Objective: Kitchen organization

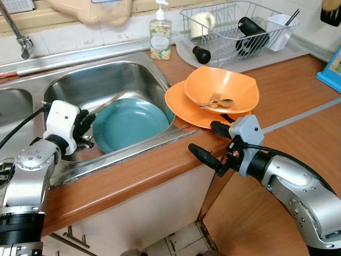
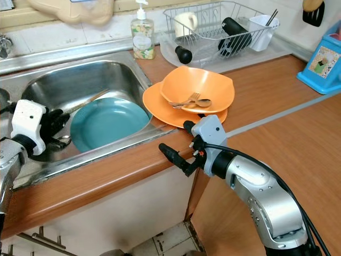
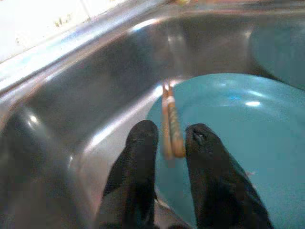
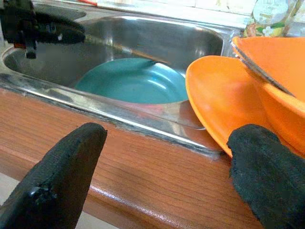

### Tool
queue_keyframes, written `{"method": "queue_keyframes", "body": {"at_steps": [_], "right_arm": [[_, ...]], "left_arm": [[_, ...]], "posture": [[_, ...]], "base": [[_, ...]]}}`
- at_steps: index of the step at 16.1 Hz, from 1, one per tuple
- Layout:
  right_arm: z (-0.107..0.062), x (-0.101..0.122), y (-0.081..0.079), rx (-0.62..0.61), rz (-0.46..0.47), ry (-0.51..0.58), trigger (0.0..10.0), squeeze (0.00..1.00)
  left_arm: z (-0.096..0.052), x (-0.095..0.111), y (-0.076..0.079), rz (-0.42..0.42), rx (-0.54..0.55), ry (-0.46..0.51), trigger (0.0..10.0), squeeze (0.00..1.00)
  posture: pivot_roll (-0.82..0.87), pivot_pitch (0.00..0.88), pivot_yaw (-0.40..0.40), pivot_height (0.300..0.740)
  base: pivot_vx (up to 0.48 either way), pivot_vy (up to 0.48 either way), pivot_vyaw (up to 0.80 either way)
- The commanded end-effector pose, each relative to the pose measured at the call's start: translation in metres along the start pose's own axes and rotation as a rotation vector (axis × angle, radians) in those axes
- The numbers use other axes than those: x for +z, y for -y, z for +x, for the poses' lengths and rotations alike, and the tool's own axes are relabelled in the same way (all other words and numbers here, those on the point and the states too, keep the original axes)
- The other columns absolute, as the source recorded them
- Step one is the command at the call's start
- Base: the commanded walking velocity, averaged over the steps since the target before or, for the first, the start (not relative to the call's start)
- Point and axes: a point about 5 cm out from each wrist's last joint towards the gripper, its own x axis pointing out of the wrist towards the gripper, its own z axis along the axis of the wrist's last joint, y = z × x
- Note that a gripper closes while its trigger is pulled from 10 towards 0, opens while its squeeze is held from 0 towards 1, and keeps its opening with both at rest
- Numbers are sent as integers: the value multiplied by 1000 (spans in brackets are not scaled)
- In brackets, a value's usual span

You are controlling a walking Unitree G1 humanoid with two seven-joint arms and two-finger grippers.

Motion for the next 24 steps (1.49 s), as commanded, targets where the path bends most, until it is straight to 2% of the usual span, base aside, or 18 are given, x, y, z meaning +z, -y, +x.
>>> {"method": "queue_keyframes", "body": {"at_steps": [1,4,6,7,8,9,10,13,17,19,20,21,24], "right_arm": [[-2,12,1,-3,-17,45,10000,0],[-6,20,0,43,-23,58,10000,0],[-15,32,2,71,-15,95,10000,0],[-21,42,7,71,-11,128,10000,0],[-25,52,15,47,-11,169,10000,627],[-26,57,20,23,-14,189,10000,788],[-26,65,29,-49,-46,208,10000,1000],[-15,66,41,-150,-116,172,10000,1000],[-2,53,40,-121,-236,47,10000,1000],[6,48,40,-107,-283,1,10000,1000],[11,45,42,-120,-306,-23,10000,808],[19,42,49,-167,-336,-49,10000,0],[32,43,59,-238,-328,-46,10000,0]], "left_arm": [[4,5,-1,5,9,13,10000,1000],[6,13,0,-30,9,61,10000,1000],[6,23,-1,-54,30,136,10000,1000],[4,31,1,-92,17,197,10000,706],[3,38,5,-136,-16,252,10000,67],[2,42,7,-152,-37,275,10000,0],[0,47,16,-164,-107,299,10000,0],[-7,49,42,-147,-325,292,10000,0],[-16,53,67,-173,-495,273,10000,0],[-18,54,75,-170,-529,262,10000,0],[-18,55,78,-172,-543,259,10000,0],[-19,55,80,-178,-549,256,10000,0],[-20,53,82,-164,-559,232,10000,0]], "posture": [[-137,0,53,740],[-146,0,56,740],[-146,0,53,740],[-143,0,52,740],[-143,0,52,740],[-143,0,52,740],[-136,0,47,740],[-130,0,41,740],[-132,0,37,740],[-125,0,31,740],[-125,0,31,740],[-125,0,31,740],[-117,0,26,740]], "base": [[0,0,0],[0,0,0],[0,0,0],[0,0,0],[0,0,0],[0,0,0],[0,0,0],[0,0,0],[0,0,0],[0,0,0],[0,0,0],[0,0,0],[0,0,0]]}}
